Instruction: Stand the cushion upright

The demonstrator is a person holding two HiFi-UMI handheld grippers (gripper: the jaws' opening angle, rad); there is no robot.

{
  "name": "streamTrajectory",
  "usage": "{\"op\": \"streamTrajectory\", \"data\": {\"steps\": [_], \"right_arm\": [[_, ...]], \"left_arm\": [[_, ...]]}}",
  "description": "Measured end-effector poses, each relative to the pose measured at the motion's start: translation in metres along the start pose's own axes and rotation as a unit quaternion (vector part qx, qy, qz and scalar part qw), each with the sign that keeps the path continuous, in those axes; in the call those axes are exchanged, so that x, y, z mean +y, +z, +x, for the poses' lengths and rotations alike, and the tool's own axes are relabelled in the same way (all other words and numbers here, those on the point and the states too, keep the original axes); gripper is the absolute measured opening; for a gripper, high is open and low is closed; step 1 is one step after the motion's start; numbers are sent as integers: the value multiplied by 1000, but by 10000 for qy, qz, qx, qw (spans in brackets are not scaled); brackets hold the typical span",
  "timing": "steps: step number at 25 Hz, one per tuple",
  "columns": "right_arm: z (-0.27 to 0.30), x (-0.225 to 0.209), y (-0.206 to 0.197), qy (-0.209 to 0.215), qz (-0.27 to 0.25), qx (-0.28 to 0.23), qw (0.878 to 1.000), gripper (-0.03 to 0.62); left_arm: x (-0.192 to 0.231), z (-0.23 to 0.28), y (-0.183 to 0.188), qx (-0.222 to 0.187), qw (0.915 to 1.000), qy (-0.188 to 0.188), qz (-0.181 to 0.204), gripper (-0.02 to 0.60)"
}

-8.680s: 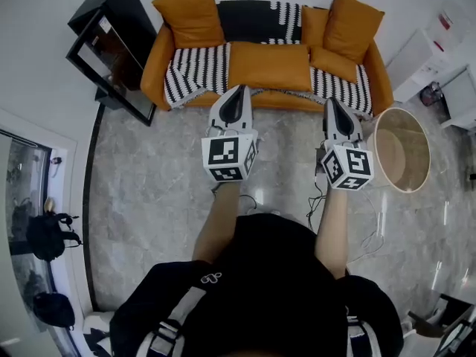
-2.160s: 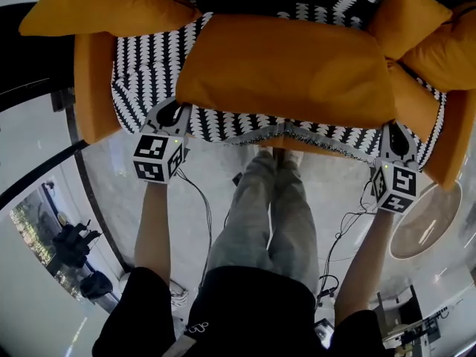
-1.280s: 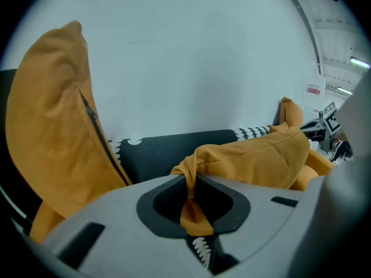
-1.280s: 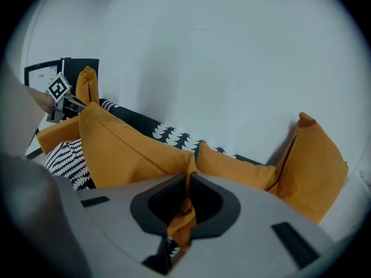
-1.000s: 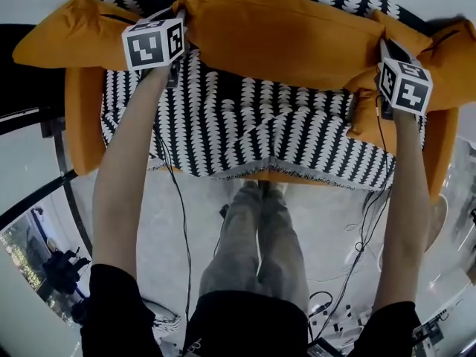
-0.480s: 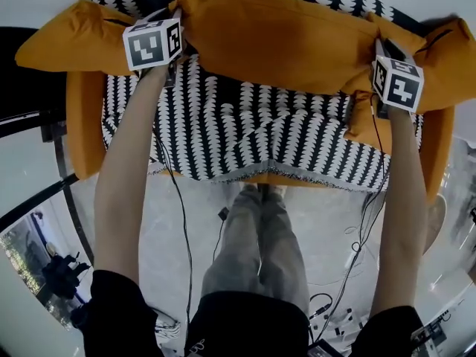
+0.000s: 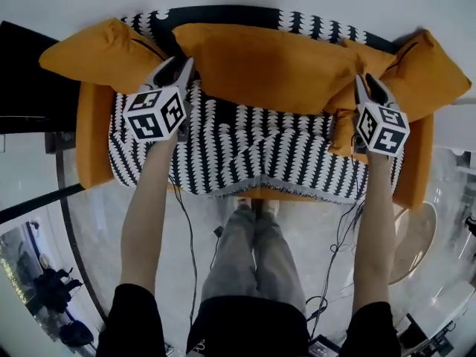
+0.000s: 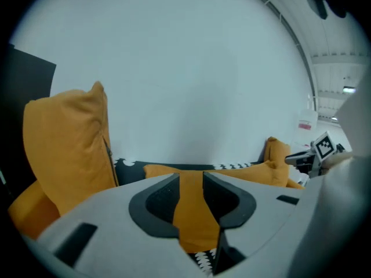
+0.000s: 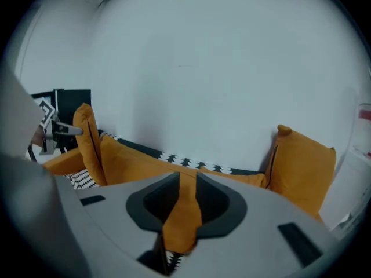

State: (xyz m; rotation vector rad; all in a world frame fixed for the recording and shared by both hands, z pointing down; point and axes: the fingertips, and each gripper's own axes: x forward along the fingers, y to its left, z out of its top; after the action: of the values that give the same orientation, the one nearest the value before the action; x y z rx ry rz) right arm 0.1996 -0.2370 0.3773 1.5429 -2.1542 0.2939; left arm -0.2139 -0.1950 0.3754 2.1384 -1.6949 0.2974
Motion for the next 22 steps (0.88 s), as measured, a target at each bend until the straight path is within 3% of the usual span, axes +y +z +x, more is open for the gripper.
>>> {"op": "streamTrajectory", "data": {"steps": [3, 8, 11, 17, 22], "right_arm": [[-38, 23, 24, 283, 336, -398, 9982, 40], [-113, 53, 97, 778, 693, -1237, 9868, 23], [-171, 63, 135, 962, 665, -1612, 9800, 19], [-273, 66, 197, 935, 736, -2377, 9640, 15], [-326, 74, 198, 845, 964, -2605, 9569, 15]], "left_arm": [[-43, -34, 21, -395, 9987, -277, 150, 22], [-107, -90, 81, -993, 9922, -681, 325, 9], [-141, -138, 111, -1290, 9881, -810, 194, 9], [-200, -213, 170, -1757, 9821, -529, 413, 9], [-235, -267, 200, -2137, 9752, -228, 526, 10]]}}
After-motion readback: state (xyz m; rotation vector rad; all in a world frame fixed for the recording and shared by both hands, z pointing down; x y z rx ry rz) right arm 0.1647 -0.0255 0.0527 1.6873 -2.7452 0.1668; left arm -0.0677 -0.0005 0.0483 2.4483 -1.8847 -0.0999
